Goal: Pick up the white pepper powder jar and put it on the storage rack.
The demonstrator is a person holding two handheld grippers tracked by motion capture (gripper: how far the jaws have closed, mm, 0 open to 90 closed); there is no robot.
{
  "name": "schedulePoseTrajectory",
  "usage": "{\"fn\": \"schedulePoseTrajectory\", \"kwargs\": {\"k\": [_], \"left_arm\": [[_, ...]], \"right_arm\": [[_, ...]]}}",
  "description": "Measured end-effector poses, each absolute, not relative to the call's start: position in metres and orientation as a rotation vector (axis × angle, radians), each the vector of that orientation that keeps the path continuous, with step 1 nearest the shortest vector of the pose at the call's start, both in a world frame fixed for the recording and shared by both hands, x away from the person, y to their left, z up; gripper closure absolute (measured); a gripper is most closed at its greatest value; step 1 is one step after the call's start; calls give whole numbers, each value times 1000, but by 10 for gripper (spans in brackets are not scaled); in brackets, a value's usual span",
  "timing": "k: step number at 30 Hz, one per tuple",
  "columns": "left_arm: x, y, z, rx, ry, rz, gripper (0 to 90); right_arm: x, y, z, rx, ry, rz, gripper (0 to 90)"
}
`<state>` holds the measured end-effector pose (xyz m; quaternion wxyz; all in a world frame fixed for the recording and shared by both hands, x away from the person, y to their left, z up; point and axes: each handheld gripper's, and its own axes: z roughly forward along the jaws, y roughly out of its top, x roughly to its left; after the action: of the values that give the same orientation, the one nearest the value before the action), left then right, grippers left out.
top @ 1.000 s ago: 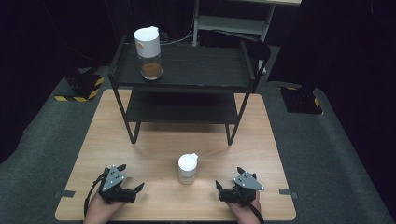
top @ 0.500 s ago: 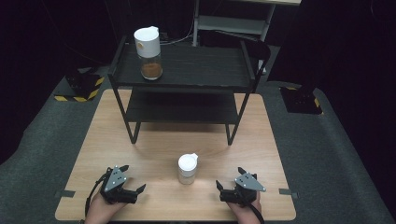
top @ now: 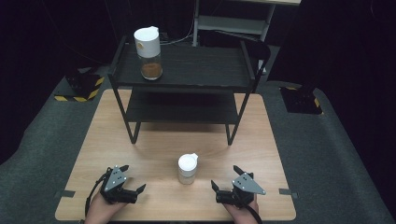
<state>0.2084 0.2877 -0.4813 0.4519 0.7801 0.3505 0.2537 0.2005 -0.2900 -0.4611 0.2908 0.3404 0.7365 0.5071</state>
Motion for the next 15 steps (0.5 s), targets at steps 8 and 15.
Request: {"fn": "schedulePoseTrajectory", "kwargs": {"k": [8,15], "left_arm": [[206,287,-482,1921,871,642,11],[206,286,-482,1930,856,645,11]], "right_arm": [[202,-280,-455,853,2006,1390,0],[210,-265,-453,807,2061,1379,0]]}}
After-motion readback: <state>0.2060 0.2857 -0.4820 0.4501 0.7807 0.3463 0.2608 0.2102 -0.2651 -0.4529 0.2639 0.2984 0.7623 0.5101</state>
